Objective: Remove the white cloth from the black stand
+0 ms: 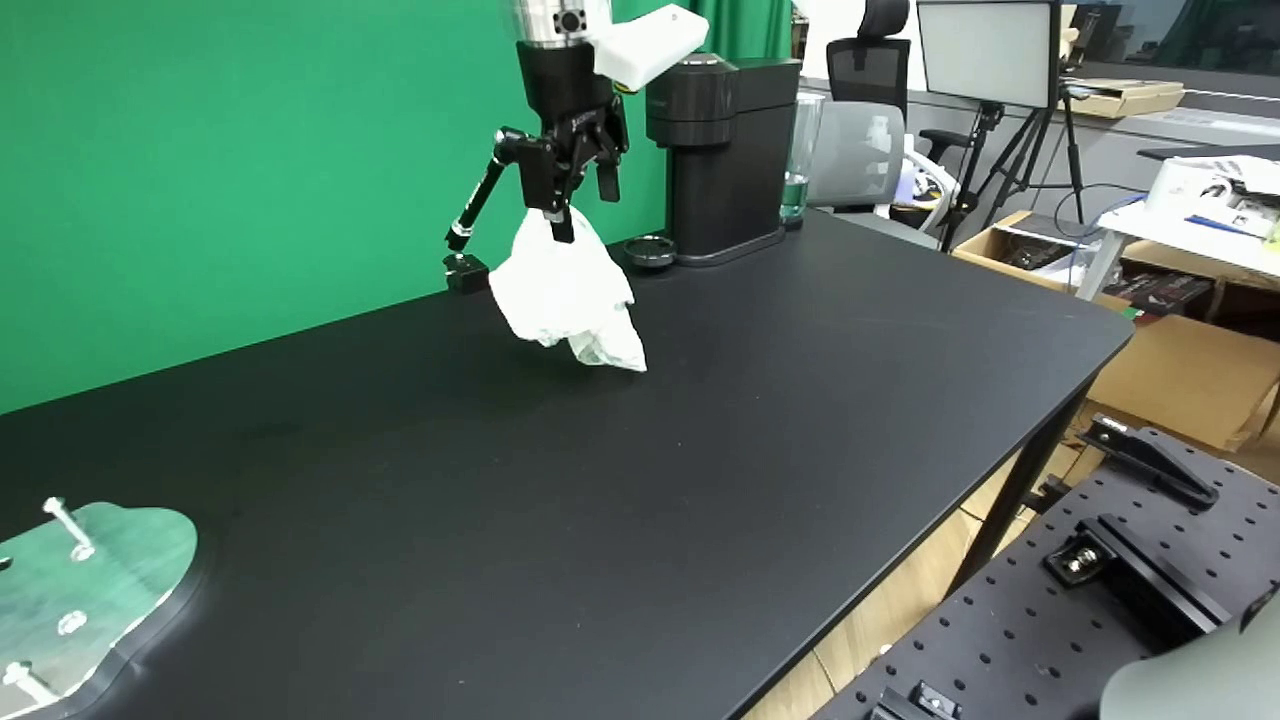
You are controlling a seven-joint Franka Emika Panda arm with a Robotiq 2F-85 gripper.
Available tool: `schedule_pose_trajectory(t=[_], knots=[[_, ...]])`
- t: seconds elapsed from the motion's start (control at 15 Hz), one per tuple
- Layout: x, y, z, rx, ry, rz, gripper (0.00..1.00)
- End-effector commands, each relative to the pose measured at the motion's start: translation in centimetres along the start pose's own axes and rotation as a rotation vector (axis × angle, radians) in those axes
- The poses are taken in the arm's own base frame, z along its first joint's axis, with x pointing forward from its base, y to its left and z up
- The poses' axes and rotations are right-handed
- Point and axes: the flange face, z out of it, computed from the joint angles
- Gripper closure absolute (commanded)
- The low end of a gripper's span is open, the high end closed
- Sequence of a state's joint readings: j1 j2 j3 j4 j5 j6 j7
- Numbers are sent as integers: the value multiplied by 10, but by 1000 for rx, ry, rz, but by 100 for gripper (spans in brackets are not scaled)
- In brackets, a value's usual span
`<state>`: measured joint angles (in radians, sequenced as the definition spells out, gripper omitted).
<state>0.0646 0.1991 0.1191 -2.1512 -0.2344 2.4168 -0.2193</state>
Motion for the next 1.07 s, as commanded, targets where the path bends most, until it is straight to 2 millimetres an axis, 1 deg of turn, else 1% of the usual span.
schedule_pose_trajectory(t=[0.0, 0.07, 0.13, 0.2, 0.27, 0.47, 0.8, 0.87, 0.93, 1.0], knots=[[16, 5, 2, 7, 35, 23, 0], [18, 6, 4, 8, 41, 24, 0], [20, 6, 6, 16, 44, 30, 25], [21, 7, 8, 21, 48, 36, 26], [22, 7, 9, 25, 49, 43, 32], [24, 7, 11, 42, 45, 59, 55], [23, 6, 9, 53, 43, 82, 88], [23, 5, 9, 55, 43, 89, 96], [23, 3, 8, 58, 41, 94, 98], [22, 2, 8, 55, 38, 101, 97]])
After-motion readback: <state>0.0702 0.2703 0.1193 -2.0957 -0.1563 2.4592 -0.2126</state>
